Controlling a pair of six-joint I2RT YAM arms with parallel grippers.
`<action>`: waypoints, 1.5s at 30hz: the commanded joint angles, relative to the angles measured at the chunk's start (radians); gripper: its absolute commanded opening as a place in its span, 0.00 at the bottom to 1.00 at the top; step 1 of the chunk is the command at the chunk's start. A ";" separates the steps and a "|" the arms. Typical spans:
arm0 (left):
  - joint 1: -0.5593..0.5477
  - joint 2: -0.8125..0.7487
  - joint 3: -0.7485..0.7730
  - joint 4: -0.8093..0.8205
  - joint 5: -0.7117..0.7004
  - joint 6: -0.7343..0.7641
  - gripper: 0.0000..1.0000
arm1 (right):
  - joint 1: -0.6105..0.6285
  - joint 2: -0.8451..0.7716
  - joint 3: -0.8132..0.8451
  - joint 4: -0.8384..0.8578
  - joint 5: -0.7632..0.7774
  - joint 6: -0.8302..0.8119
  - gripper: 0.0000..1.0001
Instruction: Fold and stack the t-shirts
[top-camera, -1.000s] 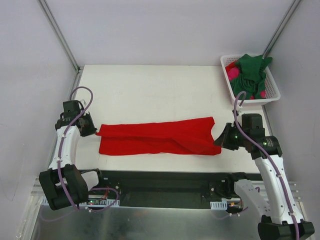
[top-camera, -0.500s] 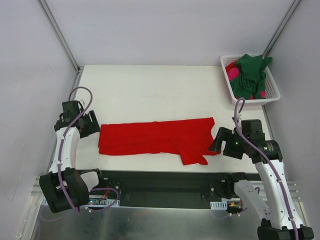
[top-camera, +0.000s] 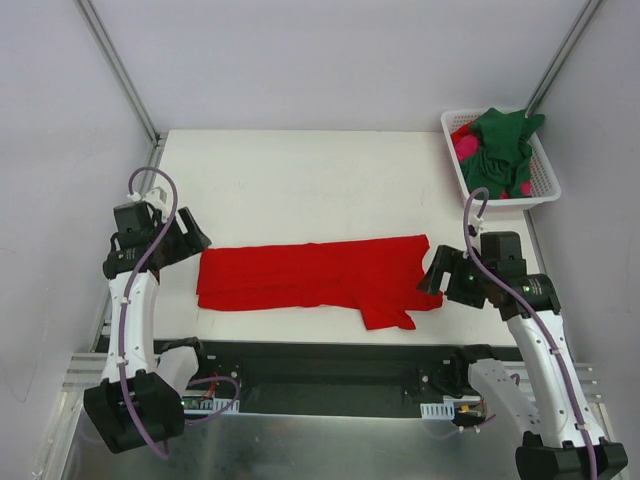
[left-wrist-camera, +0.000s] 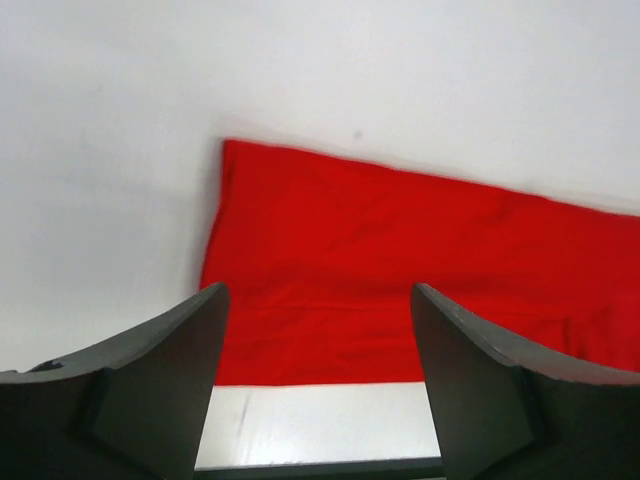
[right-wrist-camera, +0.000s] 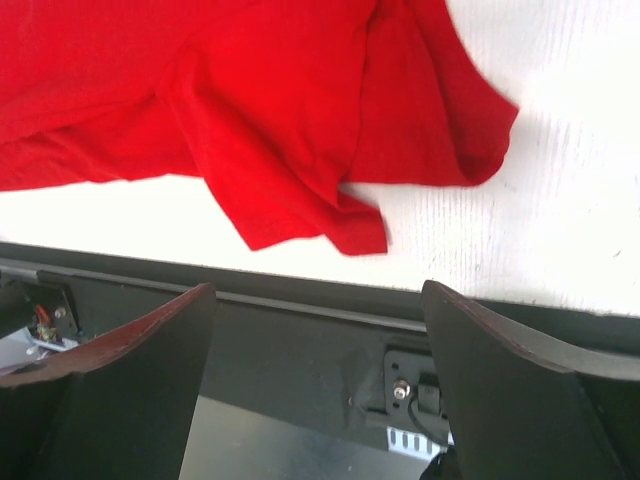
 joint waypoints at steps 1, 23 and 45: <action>-0.049 -0.060 -0.008 0.188 0.249 -0.166 0.73 | 0.004 0.014 -0.036 0.100 0.035 0.012 0.88; -0.605 0.061 -0.190 0.498 -0.040 -0.337 0.00 | 0.217 0.327 -0.025 0.493 0.049 0.041 0.01; -0.617 0.213 -0.110 0.275 -0.125 -0.332 0.00 | 0.427 0.832 0.142 0.652 0.092 0.038 0.01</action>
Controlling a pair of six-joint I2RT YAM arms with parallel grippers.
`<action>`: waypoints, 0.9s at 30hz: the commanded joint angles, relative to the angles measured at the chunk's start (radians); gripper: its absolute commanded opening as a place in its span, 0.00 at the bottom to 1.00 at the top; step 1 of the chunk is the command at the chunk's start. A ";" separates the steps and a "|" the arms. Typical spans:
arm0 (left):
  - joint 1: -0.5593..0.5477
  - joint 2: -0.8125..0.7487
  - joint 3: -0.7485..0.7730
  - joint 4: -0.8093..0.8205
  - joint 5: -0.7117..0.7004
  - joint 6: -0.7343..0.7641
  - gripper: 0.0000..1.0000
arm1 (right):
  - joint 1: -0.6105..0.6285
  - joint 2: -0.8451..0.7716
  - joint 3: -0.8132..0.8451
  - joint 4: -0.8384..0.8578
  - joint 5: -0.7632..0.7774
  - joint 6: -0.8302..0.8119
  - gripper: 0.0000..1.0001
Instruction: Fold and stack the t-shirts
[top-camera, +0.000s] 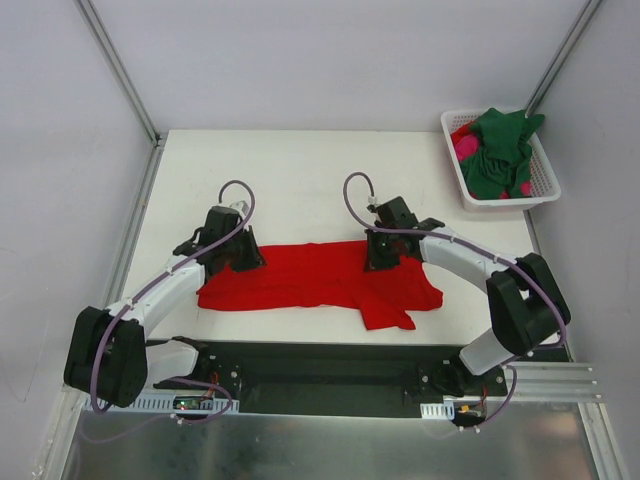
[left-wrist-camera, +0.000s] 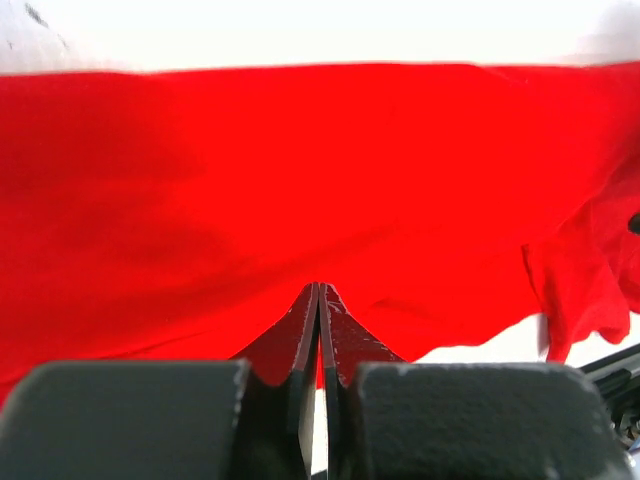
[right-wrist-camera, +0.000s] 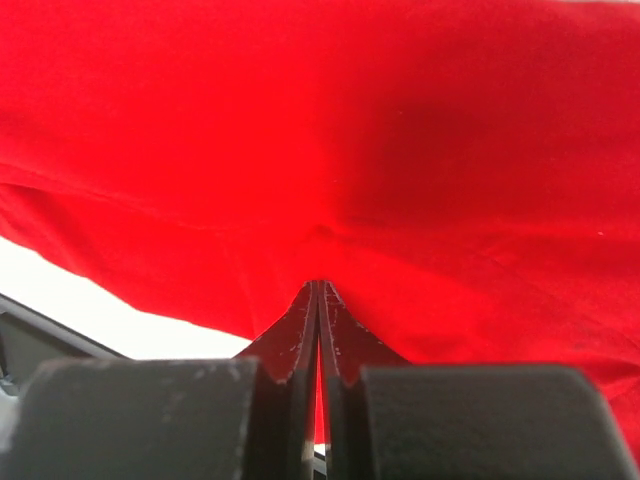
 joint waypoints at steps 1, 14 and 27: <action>-0.016 -0.018 0.042 -0.096 -0.056 0.010 0.00 | 0.009 0.024 0.039 0.019 0.025 -0.009 0.01; -0.057 0.237 0.115 -0.159 -0.123 0.012 0.00 | 0.032 0.144 0.080 -0.014 0.067 -0.045 0.01; -0.100 0.460 0.197 -0.162 -0.166 0.039 0.00 | 0.033 0.243 0.185 -0.131 0.244 -0.108 0.01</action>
